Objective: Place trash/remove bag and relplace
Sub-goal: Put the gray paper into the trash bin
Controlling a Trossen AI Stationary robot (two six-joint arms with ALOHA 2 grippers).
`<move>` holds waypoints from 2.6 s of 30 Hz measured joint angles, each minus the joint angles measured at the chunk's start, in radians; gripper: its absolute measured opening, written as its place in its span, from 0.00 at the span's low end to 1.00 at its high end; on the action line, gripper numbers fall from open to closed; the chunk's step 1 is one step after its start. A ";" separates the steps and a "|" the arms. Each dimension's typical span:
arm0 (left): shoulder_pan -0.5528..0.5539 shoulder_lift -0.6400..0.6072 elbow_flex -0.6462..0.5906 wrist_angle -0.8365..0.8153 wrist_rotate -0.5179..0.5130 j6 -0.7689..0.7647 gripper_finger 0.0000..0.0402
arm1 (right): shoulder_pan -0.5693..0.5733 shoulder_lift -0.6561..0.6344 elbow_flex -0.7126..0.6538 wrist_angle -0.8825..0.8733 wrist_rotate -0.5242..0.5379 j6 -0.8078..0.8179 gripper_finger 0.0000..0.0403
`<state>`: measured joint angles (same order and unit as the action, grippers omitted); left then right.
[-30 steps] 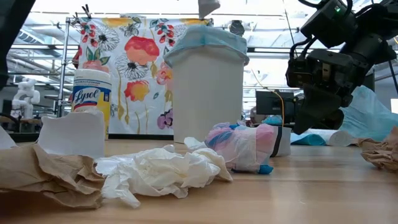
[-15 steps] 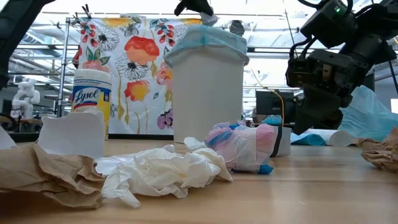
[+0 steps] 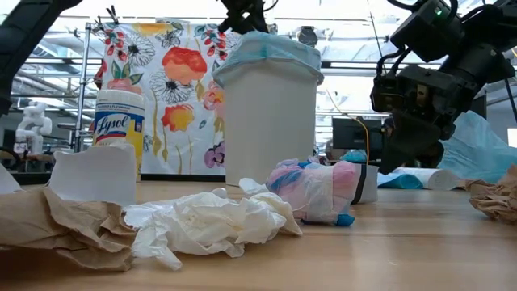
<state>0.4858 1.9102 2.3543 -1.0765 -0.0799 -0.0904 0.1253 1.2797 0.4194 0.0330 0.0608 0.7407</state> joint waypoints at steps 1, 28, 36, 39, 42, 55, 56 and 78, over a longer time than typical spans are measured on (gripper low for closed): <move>0.000 0.000 0.000 -0.001 -0.002 0.001 0.41 | 0.000 0.000 0.000 0.000 0.000 0.003 0.00; -0.048 0.000 0.000 -0.096 0.020 -0.088 0.56 | 0.000 0.000 0.000 0.000 0.024 0.037 0.00; -0.048 0.020 0.000 -0.116 0.019 -0.053 0.73 | 0.000 0.000 0.000 0.001 0.023 0.037 0.00; -0.052 0.028 -0.002 -0.154 0.019 -0.021 0.75 | 0.000 0.000 0.000 0.001 0.022 0.037 0.00; -0.063 0.041 -0.001 -0.144 0.017 0.040 0.75 | -0.001 0.000 0.001 0.003 0.015 0.046 0.00; -0.084 0.053 -0.001 -0.169 -0.004 0.191 0.75 | -0.178 -0.160 0.314 -0.240 -0.073 -0.103 0.00; -0.081 0.053 -0.001 -0.168 -0.003 0.206 0.75 | -0.199 -0.176 0.368 -0.299 -0.063 -0.129 0.00; 0.023 0.053 -0.001 -0.017 0.135 0.374 0.75 | -0.676 0.160 0.992 -0.201 -0.418 -0.385 0.00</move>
<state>0.5084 1.9633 2.3535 -1.0938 0.0547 0.2839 -0.5506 1.4392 1.4114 -0.1676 -0.3573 0.3555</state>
